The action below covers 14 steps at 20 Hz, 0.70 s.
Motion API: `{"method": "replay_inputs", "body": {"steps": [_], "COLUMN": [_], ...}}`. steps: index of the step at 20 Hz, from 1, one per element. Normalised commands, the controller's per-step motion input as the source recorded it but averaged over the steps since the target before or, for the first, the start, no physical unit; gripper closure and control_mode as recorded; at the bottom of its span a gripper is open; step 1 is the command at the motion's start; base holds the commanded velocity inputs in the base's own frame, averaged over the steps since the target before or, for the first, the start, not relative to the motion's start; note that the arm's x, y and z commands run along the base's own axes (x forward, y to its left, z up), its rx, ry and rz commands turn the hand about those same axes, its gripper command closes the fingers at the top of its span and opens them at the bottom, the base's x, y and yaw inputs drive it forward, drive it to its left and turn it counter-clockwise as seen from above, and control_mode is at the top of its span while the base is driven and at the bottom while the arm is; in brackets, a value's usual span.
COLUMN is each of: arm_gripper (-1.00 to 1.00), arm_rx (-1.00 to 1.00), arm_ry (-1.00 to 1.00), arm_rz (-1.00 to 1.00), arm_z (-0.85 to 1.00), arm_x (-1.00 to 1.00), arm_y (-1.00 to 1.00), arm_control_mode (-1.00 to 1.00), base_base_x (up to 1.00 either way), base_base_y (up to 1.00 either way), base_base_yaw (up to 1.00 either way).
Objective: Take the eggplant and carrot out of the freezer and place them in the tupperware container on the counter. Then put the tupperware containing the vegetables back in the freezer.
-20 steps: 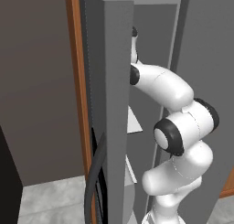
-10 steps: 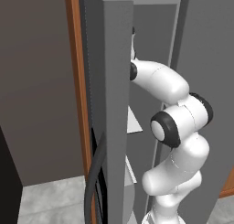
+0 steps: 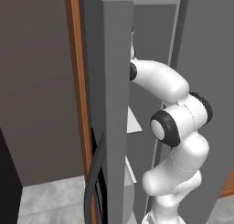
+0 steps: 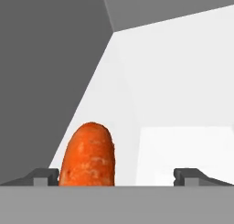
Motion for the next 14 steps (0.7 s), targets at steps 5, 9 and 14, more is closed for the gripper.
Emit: {"method": "replay_inputs", "body": {"steps": [5,9,14], "arm_gripper": [1.00,1.00,1.00], "arm_rx": [-0.09,-0.07,-0.01], "arm_ry": [0.00,0.00,0.00], "arm_rz": [0.00,0.00,0.02], "arm_z": [-0.62,-0.58,-0.51], "arm_x": [0.00,-0.02,-0.18], "arm_y": [0.39,0.34,0.28], "arm_control_mode": [-1.00,-1.00,-1.00], "base_base_x": [0.00,0.00,0.00], "base_base_y": [0.00,0.00,0.00], "base_base_yaw": [0.00,0.00,0.00]}}
